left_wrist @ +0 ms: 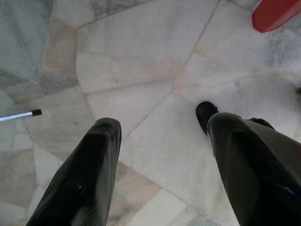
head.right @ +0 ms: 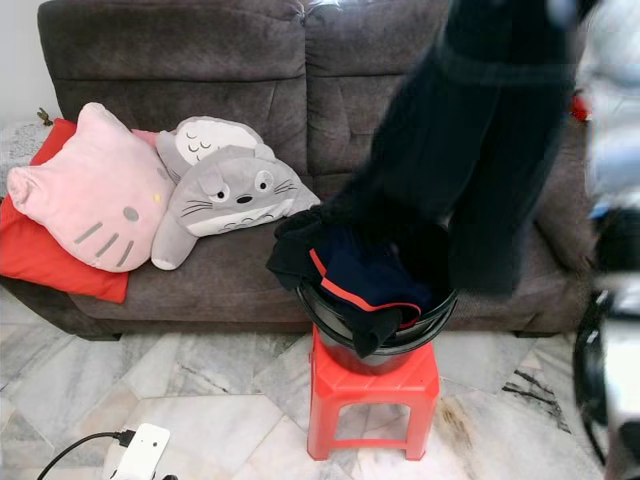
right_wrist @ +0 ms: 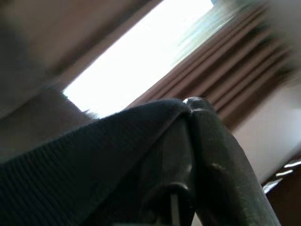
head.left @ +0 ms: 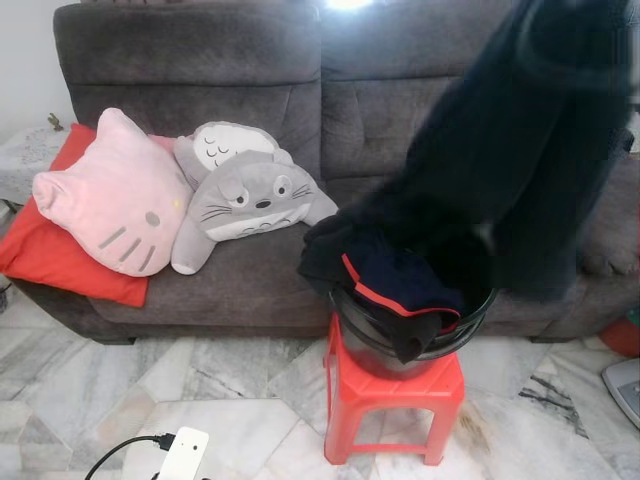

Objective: Hang hanger

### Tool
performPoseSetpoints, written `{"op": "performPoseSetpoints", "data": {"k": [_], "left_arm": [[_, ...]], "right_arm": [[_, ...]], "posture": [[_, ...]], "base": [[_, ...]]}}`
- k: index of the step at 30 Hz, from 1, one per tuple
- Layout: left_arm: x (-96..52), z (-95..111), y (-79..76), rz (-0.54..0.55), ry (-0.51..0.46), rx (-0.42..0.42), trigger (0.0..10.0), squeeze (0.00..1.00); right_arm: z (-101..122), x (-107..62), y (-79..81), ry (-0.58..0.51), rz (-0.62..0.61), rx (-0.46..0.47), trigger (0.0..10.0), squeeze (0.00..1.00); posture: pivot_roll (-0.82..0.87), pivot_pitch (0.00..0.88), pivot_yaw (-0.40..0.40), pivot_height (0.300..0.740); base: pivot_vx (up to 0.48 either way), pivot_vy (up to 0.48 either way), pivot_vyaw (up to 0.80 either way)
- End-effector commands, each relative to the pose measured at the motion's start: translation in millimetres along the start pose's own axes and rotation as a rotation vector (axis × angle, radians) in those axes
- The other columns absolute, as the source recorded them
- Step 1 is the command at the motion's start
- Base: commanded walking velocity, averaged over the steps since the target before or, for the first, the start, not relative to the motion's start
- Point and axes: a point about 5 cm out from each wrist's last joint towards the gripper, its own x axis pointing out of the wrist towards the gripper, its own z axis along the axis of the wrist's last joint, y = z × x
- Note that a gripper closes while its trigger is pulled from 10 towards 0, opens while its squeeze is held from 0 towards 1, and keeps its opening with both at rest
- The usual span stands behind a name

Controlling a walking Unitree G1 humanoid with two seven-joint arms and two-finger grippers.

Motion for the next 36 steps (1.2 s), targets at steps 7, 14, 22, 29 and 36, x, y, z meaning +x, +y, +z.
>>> {"op": "performPoseSetpoints", "data": {"k": [7, 14, 22, 29, 36], "left_arm": [[-1.3, -7.8, 4.3, 0.003, 0.030, 0.007, 10.0, 0.00], [-2.1, -10.3, 8.2, 0.008, 0.032, 0.005, 10.0, 0.00], [-3.2, -14.7, 11.6, 0.014, 0.040, 0.003, 10.0, 0.00], [-0.9, -8.2, -3.3, 0.000, 0.032, 0.008, 10.0, 0.00], [-0.8, -7.5, -4.1, -0.001, 0.032, 0.010, 10.0, 0.00]], "right_arm": [[-17.1, -39.3, 76.6, 0.091, 0.310, 0.160, 10.0, 0.00], [-29.7, -69.3, 127.0, 0.173, 0.567, 0.128, 10.0, 0.00], [-22.1, -105.1, 161.5, 0.110, 0.937, 0.074, 10.0, 0.00], [-16.8, -100.9, 160.7, 0.040, 0.901, -0.009, 10.0, 0.00], [0.6, -86.6, 159.5, -0.093, 0.814, -0.067, 10.0, 0.00]], "posture": [[-0.26, 0.000, 0.057, 0.727], [-0.25, 0.000, 0.051, 0.727], [-0.24, 0.000, 0.049, 0.727], [-0.24, 0.000, 0.049, 0.727], [-0.24, 0.000, 0.049, 0.727]], "base": [[0.000, 0.000, 0.00], [0.000, 0.000, 0.00], [0.000, 0.000, 0.00], [0.000, 0.000, 0.00], [0.000, 0.000, 0.00]]}}
